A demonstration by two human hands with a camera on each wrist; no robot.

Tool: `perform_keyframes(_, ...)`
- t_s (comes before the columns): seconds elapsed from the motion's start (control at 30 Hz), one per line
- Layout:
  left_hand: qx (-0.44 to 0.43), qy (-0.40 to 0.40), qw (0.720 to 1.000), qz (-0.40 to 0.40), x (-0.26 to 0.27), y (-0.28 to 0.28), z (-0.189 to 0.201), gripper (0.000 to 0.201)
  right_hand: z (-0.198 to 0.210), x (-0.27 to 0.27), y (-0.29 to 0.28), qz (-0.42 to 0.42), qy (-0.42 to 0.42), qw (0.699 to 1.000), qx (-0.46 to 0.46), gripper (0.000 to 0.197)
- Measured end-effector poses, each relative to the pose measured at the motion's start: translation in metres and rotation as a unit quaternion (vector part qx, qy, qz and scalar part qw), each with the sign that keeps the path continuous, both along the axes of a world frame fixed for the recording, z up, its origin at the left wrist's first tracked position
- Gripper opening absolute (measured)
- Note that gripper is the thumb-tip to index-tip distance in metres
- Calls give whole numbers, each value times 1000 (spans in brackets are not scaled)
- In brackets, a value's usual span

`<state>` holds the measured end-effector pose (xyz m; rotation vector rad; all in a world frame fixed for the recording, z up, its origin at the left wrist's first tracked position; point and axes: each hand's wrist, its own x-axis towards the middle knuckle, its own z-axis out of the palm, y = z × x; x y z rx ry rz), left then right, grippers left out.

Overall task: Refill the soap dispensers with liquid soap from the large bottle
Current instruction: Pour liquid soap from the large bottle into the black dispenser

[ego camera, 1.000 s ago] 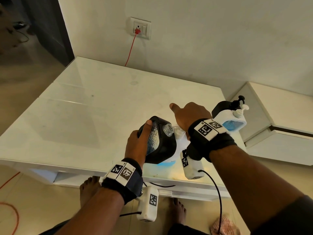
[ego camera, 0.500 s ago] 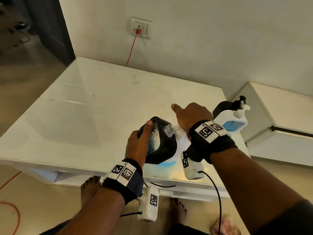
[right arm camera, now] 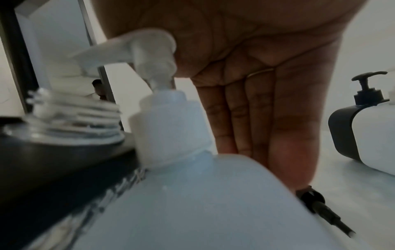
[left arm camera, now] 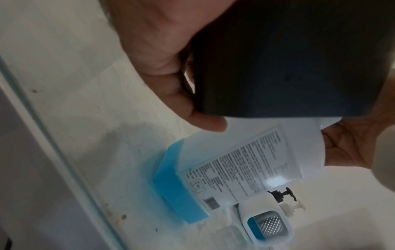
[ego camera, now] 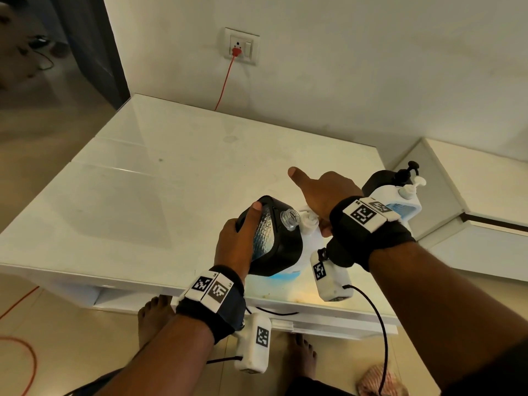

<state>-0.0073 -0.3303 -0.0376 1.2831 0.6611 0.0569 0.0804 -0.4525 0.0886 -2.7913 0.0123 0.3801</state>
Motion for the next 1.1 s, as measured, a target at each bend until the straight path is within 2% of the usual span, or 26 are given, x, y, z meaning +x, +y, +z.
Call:
perform_keyframes(0.1, -4, -2, 1000, -1, 0, 0, -3, 102, -5, -1, 0, -2, -22, 1000, -11, 68)
perform_keyframes(0.27, -12, -2, 1000, -4, 0, 0, -5, 117, -6, -2, 1, 2, -35, 999, -39, 62)
perform_keyframes(0.47, -4, -11, 1000, -6, 1, 0, -4, 111, 2, 2, 1, -4, 21, 1000, 18, 78)
perform_keyframes(0.57, -11, -10, 1000, -4, 0, 0, -2, 105, 3, 2, 2, -5, 16, 1000, 8, 79)
perform_keyframes(0.67, -16, -7, 1000, -8, 0, 0, -3, 111, -2, 2, 1, -13, -7, 1000, -5, 72)
perform_keyframes(0.8, -15, -6, 1000, -5, 0, 1, -5, 101, -5, 1, 1, -14, -30, 999, -24, 59)
perform_keyframes(0.9, -17, -11, 1000, -4, 0, 1, -6, 111, -5, -2, 3, -19, -41, 998, -35, 53)
perform_keyframes(1.0, -11, -12, 1000, -8, 0, 1, -7, 117, -4, -3, 4, -19, -29, 999, -38, 59)
perform_keyframes(1.1, -21, -8, 1000, -8, 1, 0, -6, 110, 2, -2, 3, -10, 7, 1000, -2, 77)
